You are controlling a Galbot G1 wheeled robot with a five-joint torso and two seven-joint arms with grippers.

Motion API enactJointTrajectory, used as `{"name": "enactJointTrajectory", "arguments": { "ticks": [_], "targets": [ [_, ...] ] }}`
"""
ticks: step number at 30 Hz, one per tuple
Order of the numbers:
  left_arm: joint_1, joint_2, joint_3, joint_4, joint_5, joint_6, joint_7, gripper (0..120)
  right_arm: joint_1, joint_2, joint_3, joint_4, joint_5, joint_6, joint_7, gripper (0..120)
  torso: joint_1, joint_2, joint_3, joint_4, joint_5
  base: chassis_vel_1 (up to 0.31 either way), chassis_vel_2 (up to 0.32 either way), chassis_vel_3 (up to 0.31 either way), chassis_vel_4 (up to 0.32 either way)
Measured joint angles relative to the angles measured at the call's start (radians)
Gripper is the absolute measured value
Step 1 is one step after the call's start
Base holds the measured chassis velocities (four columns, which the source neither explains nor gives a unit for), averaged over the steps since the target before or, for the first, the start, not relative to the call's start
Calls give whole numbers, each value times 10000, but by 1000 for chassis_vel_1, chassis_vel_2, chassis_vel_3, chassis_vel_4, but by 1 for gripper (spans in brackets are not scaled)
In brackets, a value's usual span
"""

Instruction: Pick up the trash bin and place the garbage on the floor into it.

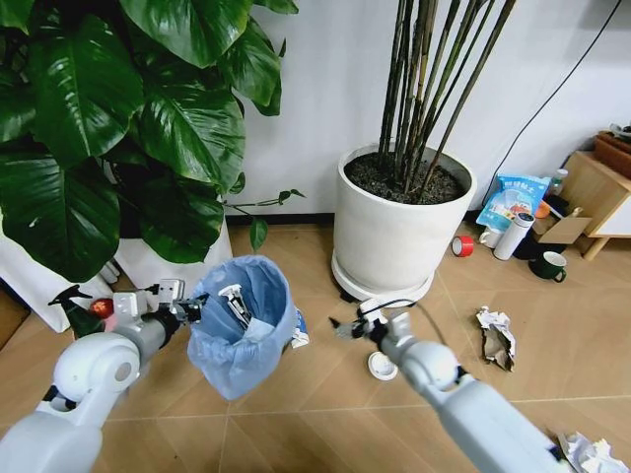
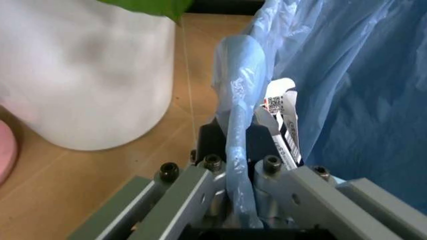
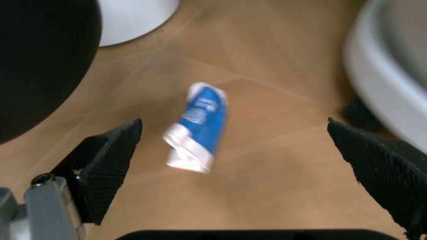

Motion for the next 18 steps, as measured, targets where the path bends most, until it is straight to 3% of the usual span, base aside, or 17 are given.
{"name": "enactJointTrajectory", "arguments": {
  "ticks": [4, 6, 9, 18],
  "targets": [
    [106, 179, -502, 30, -4, -1, 341, 0, 729, 920, -476, -1173, -103, 196, -36, 100, 1, 0, 0, 3, 2, 0, 0, 0, 0],
    [120, 206, -556, 38, -4, 0, 381, 0, 827, 1025, -518, -1332, -131, 222, -49, 100, 0, 0, 0, 4, 1, 0, 0, 0, 0],
    [181, 406, -889, 100, -42, 0, 575, 0, 1550, 1668, -787, -2733, -544, 377, -207, 100, 0, 0, 0, 3, -1, 0, 0, 0, 0],
    [17, 401, -701, 129, -96, 0, 590, 0, 2305, 2516, -861, -5178, -1288, 725, -667, 100, 1, 0, 0, -1, -1, 0, 0, 0, 0]
  ]
}}
